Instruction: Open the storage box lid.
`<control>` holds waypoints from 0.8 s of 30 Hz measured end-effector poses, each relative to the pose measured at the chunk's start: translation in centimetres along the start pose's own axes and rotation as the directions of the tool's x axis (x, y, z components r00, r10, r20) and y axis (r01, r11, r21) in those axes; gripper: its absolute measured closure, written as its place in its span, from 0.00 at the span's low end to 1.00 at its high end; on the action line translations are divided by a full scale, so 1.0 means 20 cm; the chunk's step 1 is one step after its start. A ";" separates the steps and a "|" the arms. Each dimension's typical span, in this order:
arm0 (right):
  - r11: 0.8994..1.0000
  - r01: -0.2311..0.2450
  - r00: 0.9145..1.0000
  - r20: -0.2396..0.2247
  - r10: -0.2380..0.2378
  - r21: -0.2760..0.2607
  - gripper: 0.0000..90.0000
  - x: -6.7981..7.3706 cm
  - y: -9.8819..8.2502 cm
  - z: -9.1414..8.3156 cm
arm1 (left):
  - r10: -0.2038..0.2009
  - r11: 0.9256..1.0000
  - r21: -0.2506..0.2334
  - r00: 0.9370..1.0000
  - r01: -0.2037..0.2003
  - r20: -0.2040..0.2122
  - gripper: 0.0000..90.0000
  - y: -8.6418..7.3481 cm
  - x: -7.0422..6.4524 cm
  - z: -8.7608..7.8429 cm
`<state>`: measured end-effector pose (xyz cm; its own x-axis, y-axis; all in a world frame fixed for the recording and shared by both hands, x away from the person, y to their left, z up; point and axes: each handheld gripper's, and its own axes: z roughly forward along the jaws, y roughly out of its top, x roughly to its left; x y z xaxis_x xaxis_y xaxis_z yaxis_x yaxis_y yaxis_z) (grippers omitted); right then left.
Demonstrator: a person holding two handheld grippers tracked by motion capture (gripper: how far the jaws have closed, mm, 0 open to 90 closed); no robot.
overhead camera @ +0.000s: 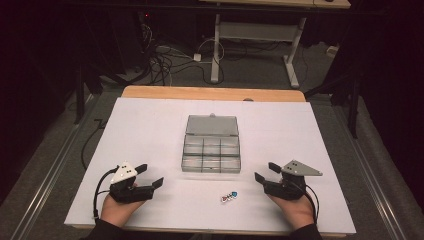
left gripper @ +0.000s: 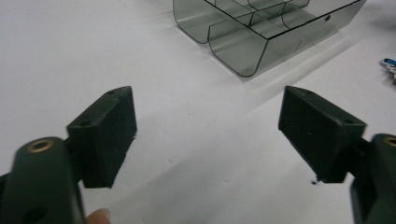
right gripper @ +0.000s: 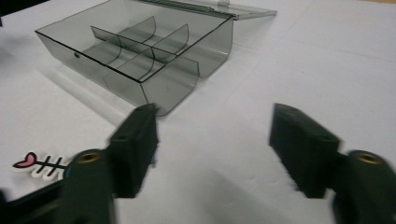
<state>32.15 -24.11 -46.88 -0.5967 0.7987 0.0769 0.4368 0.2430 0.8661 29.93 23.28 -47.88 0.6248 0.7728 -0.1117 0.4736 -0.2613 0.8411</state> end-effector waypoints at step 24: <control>0.999 0.004 1.000 -0.013 -0.005 -0.049 0.00 -0.02 -0.02 -0.04 | 0.039 0.999 0.023 0.999 -0.038 -0.028 0.00 0.01 -0.04 0.03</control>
<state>31.70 -24.91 -46.93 -0.6072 0.7906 0.0789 0.4006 0.2188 0.8897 29.84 22.23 -48.02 0.6247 0.7783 -0.0640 0.4636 -0.3037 0.8324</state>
